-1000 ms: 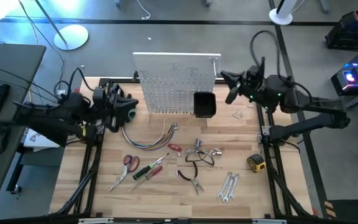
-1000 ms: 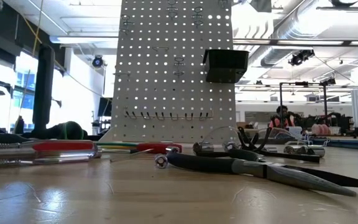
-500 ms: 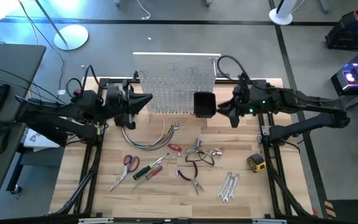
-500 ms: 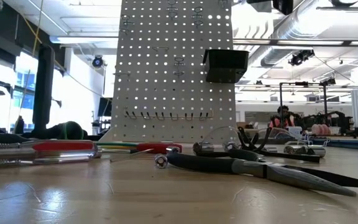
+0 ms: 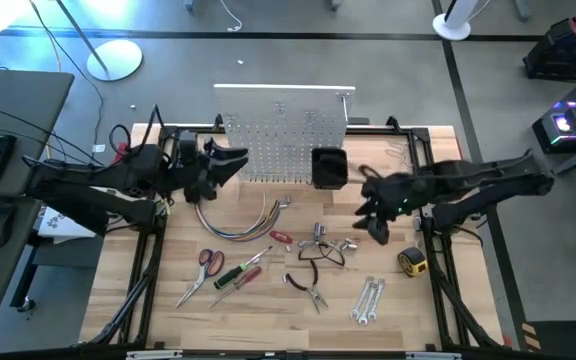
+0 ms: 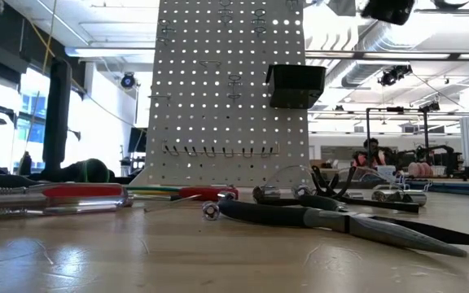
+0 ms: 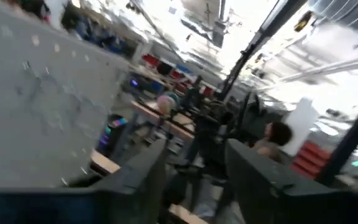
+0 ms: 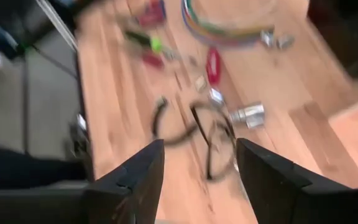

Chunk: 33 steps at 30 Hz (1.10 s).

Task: Hang tools onto peg board
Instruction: Put the socket into the black bin on the peg board

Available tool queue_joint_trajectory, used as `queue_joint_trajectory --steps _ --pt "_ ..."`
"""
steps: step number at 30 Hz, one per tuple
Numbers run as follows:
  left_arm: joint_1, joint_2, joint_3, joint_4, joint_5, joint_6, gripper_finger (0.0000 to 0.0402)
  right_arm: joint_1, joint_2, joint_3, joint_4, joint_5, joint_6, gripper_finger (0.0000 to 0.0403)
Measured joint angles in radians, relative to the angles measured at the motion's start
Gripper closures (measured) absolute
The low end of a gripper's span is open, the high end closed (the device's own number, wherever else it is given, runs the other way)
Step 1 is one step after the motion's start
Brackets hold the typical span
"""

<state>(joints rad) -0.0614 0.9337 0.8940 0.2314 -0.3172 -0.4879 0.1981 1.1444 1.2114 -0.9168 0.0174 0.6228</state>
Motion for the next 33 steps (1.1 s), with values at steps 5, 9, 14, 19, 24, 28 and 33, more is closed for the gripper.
queue_joint_trajectory --steps 5,9,14,19,24,28,33 --pt "0.002 -0.013 0.0 -0.116 0.117 -0.085 0.0174 0.047 0.087 -0.031 -0.077 -0.005 -0.039 0.0208" --pt "0.002 -0.01 0.0 -0.209 0.217 -0.112 0.0166 0.076 0.162 -0.103 -0.05 -0.024 -0.083 0.0208" --pt "0.002 0.001 0.0 -0.427 0.233 -0.191 0.0165 0.102 0.238 -0.254 0.0 -0.026 -0.082 0.0208" --pt "0.002 0.036 0.0 -0.653 0.213 -0.218 0.0165 0.106 0.285 -0.385 0.182 -0.02 -0.09 0.0208" --pt "0.002 0.109 -0.014 -0.755 0.167 -0.264 0.0165 0.106 0.318 -0.44 0.315 0.016 -0.126 0.0215" --pt "-0.02 0.164 -0.07 -0.72 0.175 -0.338 0.0165 0.106 0.344 -0.465 0.369 0.047 -0.134 0.0228" --pt "-0.065 0.202 -0.157 -0.605 0.179 -0.423 0.0165 0.106 0.389 -0.474 0.409 0.061 -0.145 0.0248"
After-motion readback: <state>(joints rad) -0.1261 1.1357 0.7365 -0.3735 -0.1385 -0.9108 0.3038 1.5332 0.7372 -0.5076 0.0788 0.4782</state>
